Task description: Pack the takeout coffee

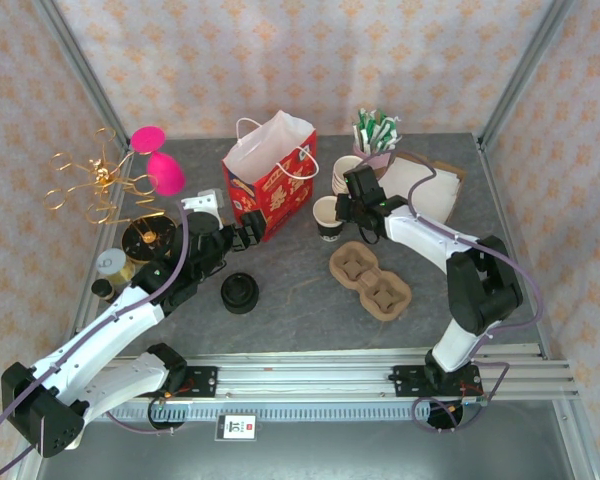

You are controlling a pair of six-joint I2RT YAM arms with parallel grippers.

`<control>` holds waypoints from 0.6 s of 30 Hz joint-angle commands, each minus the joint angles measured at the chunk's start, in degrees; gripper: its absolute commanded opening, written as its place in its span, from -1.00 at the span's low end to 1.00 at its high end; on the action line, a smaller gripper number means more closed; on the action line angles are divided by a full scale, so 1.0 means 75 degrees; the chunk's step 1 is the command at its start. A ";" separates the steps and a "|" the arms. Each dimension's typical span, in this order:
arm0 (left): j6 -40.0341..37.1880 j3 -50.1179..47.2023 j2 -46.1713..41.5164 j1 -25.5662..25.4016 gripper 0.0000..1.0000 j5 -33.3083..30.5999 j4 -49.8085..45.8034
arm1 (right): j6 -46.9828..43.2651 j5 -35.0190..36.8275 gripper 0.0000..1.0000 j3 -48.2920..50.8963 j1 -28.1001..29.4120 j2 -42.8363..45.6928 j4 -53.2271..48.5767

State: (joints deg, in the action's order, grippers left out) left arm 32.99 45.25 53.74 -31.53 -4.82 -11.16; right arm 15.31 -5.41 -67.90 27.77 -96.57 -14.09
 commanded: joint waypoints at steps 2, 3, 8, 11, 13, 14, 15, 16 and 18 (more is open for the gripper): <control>0.0020 -0.0035 -0.0057 -0.0062 0.98 -0.0141 -0.0208 | 0.0000 0.0188 -0.50 -0.0033 0.0036 0.0056 -0.0095; 0.0014 -0.0021 -0.0059 -0.0062 0.99 -0.0147 -0.0222 | 0.0005 0.0216 -0.45 -0.0053 0.0037 0.0125 -0.0162; 0.0012 0.0044 -0.0139 -0.0054 0.98 -0.0136 -0.0349 | 0.0015 0.0108 -0.22 -0.0128 0.0039 0.0563 -0.0446; 0.0032 0.0079 -0.0257 -0.0061 0.98 -0.0146 -0.0574 | -0.0033 0.0174 -0.12 -0.0158 0.0056 0.0870 -0.0836; 0.0031 0.0084 -0.0369 -0.0059 0.98 -0.0241 -0.0776 | -0.0092 0.0094 -0.03 -0.0072 0.0137 0.1154 -0.0959; 0.0198 0.0093 -0.0444 -0.0060 0.98 -0.0301 -0.0918 | -0.0151 0.0006 0.00 -0.0023 0.0210 0.1312 -0.1007; 0.0307 0.0084 -0.0520 -0.0054 0.98 -0.0365 -0.1044 | -0.0232 -0.0038 0.04 0.0013 0.0322 0.1441 -0.1048; 0.0376 0.0096 -0.0596 -0.0060 0.98 -0.0407 -0.1186 | -0.0348 -0.0061 0.09 0.0017 0.0473 0.1564 -0.1131; 0.0535 0.0127 -0.0766 -0.0053 0.98 -0.0514 -0.1481 | -0.0590 0.0009 0.17 -0.0049 0.0848 0.1732 -0.1309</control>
State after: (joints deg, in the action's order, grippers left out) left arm 34.72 45.25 49.89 -31.53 -6.15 -17.41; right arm 13.72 -5.39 -67.92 30.87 -86.52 -20.45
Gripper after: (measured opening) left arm 0.991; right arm 0.577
